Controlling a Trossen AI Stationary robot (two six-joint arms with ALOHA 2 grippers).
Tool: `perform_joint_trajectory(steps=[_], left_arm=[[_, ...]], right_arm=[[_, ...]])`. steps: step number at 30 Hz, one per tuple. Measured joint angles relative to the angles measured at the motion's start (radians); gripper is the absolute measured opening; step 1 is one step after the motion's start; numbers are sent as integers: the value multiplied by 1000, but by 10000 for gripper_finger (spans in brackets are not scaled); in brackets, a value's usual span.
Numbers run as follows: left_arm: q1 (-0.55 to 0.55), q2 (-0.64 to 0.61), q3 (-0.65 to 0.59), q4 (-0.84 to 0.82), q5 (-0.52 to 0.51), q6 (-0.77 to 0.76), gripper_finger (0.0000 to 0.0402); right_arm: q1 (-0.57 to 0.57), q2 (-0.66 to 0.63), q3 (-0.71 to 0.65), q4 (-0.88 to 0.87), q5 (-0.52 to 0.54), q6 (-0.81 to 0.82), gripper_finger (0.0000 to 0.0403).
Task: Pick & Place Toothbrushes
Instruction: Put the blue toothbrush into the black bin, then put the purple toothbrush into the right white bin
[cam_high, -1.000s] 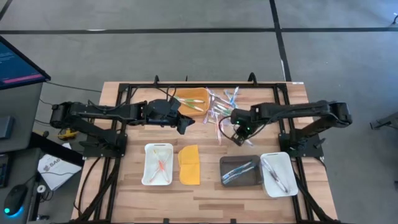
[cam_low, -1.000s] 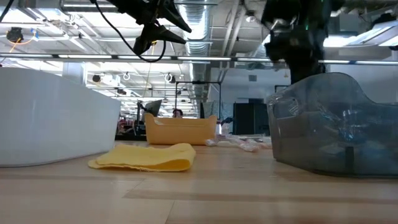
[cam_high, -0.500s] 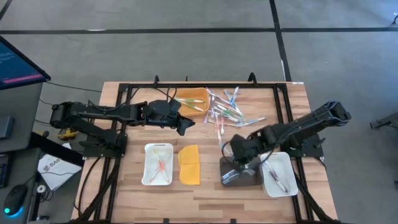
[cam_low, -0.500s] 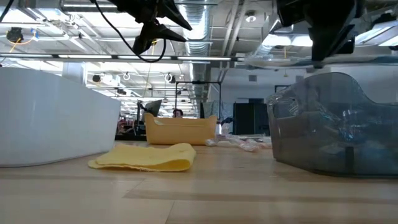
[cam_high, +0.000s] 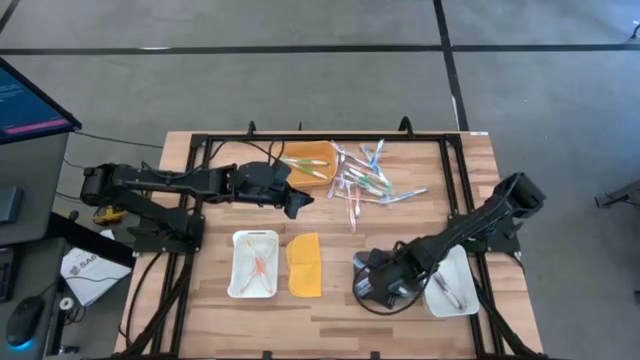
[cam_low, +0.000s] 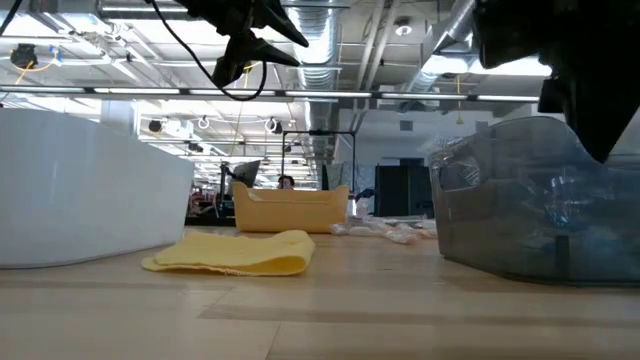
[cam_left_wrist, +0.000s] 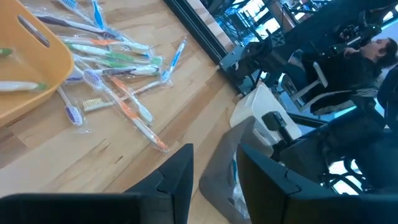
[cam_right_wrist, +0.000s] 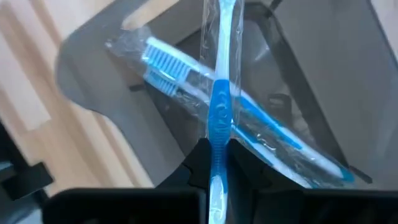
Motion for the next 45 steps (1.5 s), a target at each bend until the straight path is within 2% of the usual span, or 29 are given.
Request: perform_joint_trajectory(steps=[9,15,25,29,35,41,45], left_arm=[[0,0,0,0,0,-12,117],[0,0,0,1,6,-27,117],[0,0,0,1,20,-31,117],[0,0,0,1,20,-31,117],[0,0,0,1,20,-31,117],[0,0,0,1,27,-31,117],[0,0,0,1,27,-31,117]], right_arm=[[-26,75,0,-13,15,-31,19],[-35,161,-1,-9,-20,-85,19],[-59,160,-1,-11,-20,-140,34],[-63,160,-1,-17,-19,-145,68],[-62,160,10,-36,-20,-149,138],[-62,160,92,-138,-19,-210,217],[-63,160,175,-251,-32,-311,248]])
